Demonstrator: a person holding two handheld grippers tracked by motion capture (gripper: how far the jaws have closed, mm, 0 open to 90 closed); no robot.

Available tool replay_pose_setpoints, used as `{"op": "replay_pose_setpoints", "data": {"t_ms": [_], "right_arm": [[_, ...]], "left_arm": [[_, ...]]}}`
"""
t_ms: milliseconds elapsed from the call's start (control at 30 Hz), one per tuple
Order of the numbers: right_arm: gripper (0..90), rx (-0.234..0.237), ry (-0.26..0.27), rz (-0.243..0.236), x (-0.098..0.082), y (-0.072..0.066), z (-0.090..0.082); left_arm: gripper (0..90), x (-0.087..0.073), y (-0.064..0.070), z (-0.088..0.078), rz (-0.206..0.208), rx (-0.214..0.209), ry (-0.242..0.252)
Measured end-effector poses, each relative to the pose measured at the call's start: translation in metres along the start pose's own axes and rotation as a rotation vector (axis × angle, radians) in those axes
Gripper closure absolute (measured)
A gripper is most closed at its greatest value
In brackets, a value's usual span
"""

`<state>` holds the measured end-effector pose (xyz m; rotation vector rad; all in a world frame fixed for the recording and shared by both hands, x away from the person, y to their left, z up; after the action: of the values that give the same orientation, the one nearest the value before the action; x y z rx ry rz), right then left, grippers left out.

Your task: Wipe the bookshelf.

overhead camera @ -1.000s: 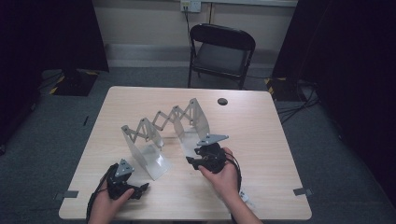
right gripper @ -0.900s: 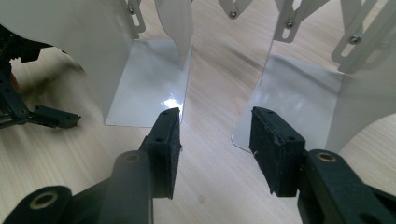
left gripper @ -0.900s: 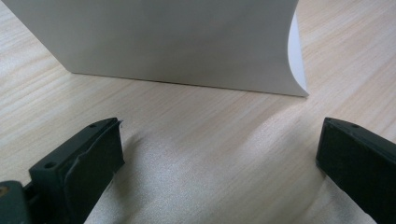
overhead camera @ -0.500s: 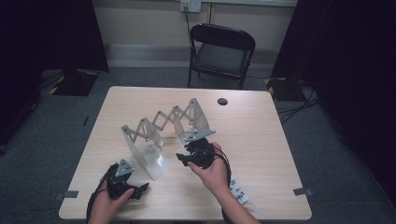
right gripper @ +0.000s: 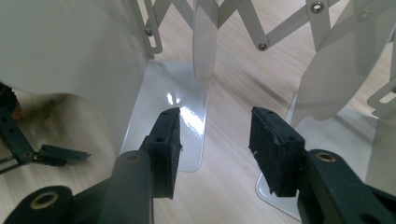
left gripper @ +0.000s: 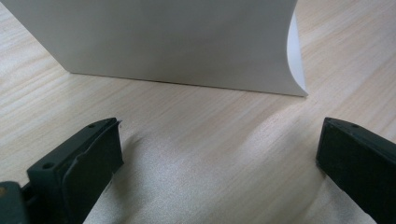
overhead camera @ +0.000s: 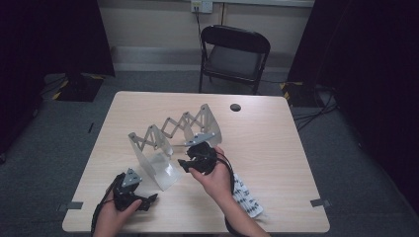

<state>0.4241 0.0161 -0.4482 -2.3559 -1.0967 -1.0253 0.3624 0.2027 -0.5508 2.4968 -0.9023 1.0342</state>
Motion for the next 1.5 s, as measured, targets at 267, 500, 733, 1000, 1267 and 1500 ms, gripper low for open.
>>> {"op": "replay_pose_setpoints", "data": {"t_ms": [267, 500, 733, 1000, 1267, 1500], "right_arm": [[53.7, 0.014, 0.005, -0.007, 0.015, -0.008, 0.008], [55.7, 0.031, 0.011, -0.004, 0.027, -0.012, 0.02], [68.4, 0.007, -0.004, 0.025, 0.034, -0.009, 0.037], [78.8, 0.019, 0.013, 0.063, 0.037, -0.005, 0.045], [89.6, -0.043, -0.008, 0.015, 0.038, -0.003, 0.045], [90.0, -0.054, 0.014, 0.0, 0.04, 0.0, 0.041]], "left_arm": [[0.0, 0.0, 0.0, 0.0, 0.0, -0.001, -0.001], [0.0, 0.0, 0.0, 0.0, 0.002, -0.004, 0.0], [0.0, 0.0, 0.0, 0.0, 0.006, -0.005, -0.004], [0.0, 0.0, 0.0, 0.0, 0.009, -0.007, -0.006], [0.0, 0.0, 0.001, 0.0, 0.009, -0.007, -0.006], [0.0, 0.0, 0.001, 0.0, 0.009, -0.011, -0.004]]}}
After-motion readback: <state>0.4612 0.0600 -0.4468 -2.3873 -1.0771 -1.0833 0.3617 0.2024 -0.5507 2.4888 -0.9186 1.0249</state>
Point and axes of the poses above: each handheld gripper's, and its own axes: z roughly forward along the jaws, x roughly out of its top, y roughly to its right, the point moved 7 cm from there along z, roughly forward along the jaws, and after that the axes turned 2 degrees about -x, right-handed, at the moved point
